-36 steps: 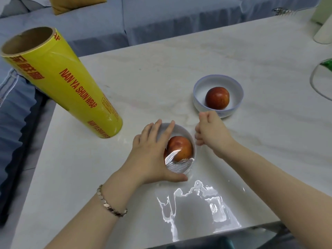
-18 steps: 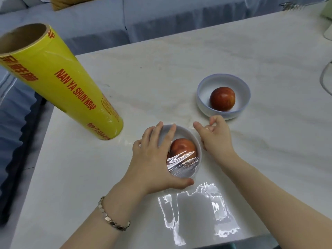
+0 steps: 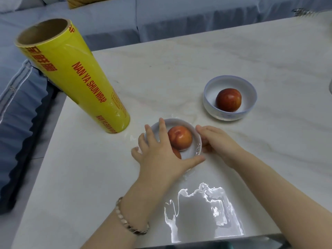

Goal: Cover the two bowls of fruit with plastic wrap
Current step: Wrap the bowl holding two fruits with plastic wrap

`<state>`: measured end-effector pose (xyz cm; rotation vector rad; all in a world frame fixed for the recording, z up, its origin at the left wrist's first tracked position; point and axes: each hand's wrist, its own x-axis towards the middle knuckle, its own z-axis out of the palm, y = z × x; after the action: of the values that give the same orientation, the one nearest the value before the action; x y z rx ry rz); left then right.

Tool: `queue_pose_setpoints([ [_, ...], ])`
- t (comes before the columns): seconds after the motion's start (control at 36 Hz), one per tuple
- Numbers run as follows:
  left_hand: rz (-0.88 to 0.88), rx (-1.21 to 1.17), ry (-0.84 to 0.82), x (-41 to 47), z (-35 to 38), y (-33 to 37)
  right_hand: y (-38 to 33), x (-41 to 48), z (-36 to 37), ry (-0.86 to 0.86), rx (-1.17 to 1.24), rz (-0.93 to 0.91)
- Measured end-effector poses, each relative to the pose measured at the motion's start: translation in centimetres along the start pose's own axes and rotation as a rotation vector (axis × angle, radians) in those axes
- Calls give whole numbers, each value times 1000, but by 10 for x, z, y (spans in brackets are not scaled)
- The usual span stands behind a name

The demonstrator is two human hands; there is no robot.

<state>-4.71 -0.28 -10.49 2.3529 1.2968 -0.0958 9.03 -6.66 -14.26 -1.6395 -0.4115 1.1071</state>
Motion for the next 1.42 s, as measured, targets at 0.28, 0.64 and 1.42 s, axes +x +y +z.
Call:
queue_pose_setpoints([
  [0.28, 534, 236, -248, 35, -31, -35, -2, 0, 4, 71, 21, -66],
  [0.64, 512, 230, -135, 36, -16, -35, -19, -8, 15, 436, -211, -366],
  [1.42, 42, 3, -37, 5, -4, -11, 12, -36, -7, 159, -9, 159],
])
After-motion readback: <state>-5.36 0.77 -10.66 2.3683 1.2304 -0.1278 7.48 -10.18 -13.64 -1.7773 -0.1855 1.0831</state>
